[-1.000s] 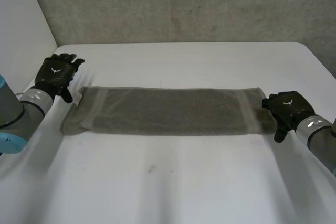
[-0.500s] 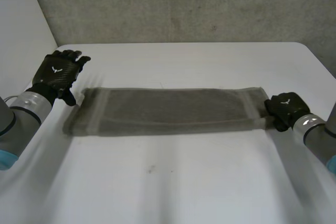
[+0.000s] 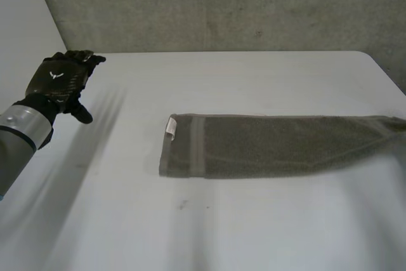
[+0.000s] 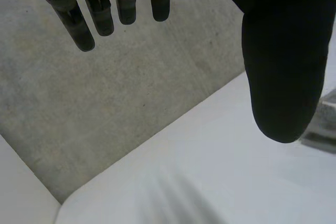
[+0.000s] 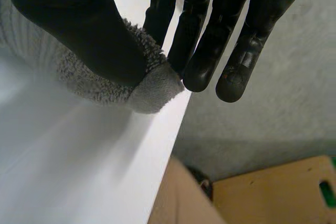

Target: Fold the towel.

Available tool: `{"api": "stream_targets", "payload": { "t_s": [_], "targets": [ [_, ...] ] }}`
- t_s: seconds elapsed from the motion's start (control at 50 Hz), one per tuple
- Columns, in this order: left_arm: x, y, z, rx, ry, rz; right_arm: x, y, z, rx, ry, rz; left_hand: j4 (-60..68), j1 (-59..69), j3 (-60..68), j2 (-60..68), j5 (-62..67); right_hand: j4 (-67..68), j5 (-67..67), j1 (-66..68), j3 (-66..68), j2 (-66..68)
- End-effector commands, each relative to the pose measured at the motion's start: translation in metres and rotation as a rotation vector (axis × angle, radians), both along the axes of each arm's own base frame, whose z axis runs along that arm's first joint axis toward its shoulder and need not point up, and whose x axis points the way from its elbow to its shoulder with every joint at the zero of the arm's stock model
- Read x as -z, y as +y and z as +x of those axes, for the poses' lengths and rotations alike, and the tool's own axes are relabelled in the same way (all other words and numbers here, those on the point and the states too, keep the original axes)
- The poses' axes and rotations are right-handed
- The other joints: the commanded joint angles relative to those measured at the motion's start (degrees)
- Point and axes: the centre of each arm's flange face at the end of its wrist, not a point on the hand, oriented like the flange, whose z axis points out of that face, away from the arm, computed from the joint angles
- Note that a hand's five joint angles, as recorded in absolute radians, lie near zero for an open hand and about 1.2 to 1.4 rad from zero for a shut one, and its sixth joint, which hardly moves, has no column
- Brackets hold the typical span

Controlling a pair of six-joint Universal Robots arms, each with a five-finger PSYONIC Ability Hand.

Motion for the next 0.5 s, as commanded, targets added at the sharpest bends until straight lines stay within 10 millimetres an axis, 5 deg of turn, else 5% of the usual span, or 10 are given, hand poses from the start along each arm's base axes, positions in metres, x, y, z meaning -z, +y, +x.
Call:
{"api": "stream_targets", "payload": {
  "t_s": [0.02, 0.04, 0.08, 0.1, 0.14, 0.16, 0.2, 0.26, 0.36, 0.5],
  "targets": [
    [-0.009, 0.006, 0.000, 0.000, 0.050, 0.016, -0.048, 0.018, 0.099, -0.231, -0.117, -0.132, 0.76, 0.13, 0.82, 0.85, -1.35, 11.57, 14.20, 25.45, 12.24, 12.91],
    [-0.011, 0.006, 0.000, -0.002, 0.053, 0.013, -0.048, 0.018, 0.099, -0.231, -0.118, -0.132, 0.59, -0.04, 0.66, 0.68, -1.52, 11.57, 14.20, 25.45, 12.24, 12.91],
    [-0.013, 0.007, 0.000, -0.002, 0.054, 0.007, -0.056, 0.036, 0.150, -0.360, -0.165, -0.160, 0.75, 0.13, 0.82, 0.85, -1.35, 11.57, 14.20, 25.45, 12.24, 12.91],
    [-0.013, 0.007, 0.000, -0.002, 0.054, 0.007, -0.056, 0.036, 0.150, -0.361, -0.165, -0.160, 0.76, 0.13, 0.82, 0.85, -1.35, 11.57, 14.20, 25.45, 12.24, 12.91],
    [-0.014, 0.008, 0.000, 0.000, 0.054, 0.004, -0.060, 0.064, 0.208, -0.526, -0.185, -0.201, 0.76, 0.13, 0.82, 0.85, -1.35, 11.57, 14.20, 25.45, 12.24, 12.91],
    [-0.014, 0.008, -0.001, 0.002, 0.054, 0.005, -0.060, 0.064, 0.208, -0.527, -0.185, -0.201, 0.76, 0.13, 0.82, 0.85, -1.35, 11.57, 14.20, 25.45, 12.24, 12.91],
    [-0.014, 0.009, -0.001, 0.002, 0.054, 0.004, -0.050, 0.097, 0.263, -0.686, -0.202, -0.216, 0.76, 0.13, 0.82, 0.85, -1.35, 11.57, 14.20, 25.45, 12.24, 12.91],
    [-0.014, 0.009, -0.002, 0.006, 0.054, 0.004, -0.033, 0.130, 0.307, -0.812, -0.215, -0.196, 0.76, 0.13, 0.82, 0.85, -1.35, 11.57, 14.20, 25.45, 12.24, 12.91],
    [-0.013, 0.012, -0.008, 0.023, 0.054, 0.009, 0.012, 0.169, 0.347, -0.943, -0.206, -0.091, 0.76, 0.13, 0.82, 0.85, -1.35, 11.57, 14.20, 25.45, 12.24, 12.91],
    [-0.011, 0.019, -0.024, 0.072, 0.053, 0.004, 0.047, 0.198, 0.366, -1.024, -0.187, -0.015, 0.92, 0.30, 0.99, 1.01, -1.19, 11.57, 14.20, 25.45, 12.24, 12.91]
  ]
}}
